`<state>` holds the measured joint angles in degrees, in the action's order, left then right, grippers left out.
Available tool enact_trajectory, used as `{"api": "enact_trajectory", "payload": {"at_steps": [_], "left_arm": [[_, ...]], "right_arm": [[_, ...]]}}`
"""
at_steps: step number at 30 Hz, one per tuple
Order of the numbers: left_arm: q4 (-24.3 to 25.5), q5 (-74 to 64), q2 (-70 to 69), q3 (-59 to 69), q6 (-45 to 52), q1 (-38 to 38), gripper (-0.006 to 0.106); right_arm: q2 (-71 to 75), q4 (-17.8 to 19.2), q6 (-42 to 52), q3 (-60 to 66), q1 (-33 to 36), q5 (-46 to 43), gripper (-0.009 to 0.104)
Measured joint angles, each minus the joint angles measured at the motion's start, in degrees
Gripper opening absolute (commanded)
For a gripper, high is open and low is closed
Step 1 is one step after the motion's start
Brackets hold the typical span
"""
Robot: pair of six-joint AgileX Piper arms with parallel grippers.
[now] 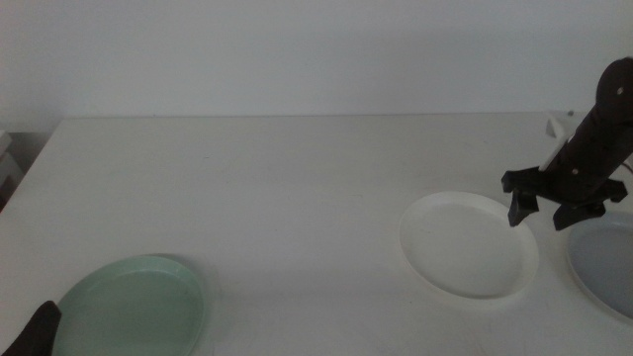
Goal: Stack the three bowls on top of each other.
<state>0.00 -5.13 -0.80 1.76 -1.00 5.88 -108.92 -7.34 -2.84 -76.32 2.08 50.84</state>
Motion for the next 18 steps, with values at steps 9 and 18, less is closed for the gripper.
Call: {"api": "enact_trajectory", "payload": {"at_steps": [9,18], "left_arm": [[0.0,0.0,0.0,0.0,0.0,0.0,0.105],[0.0,0.0,0.0,0.0,0.0,0.0,0.105]], "right_arm": [[-4.3,-0.3,0.1,0.0,0.1,-0.5,0.038],[-5.7,-1.1,0.2,0.0,0.1,-0.8,-0.002]]}}
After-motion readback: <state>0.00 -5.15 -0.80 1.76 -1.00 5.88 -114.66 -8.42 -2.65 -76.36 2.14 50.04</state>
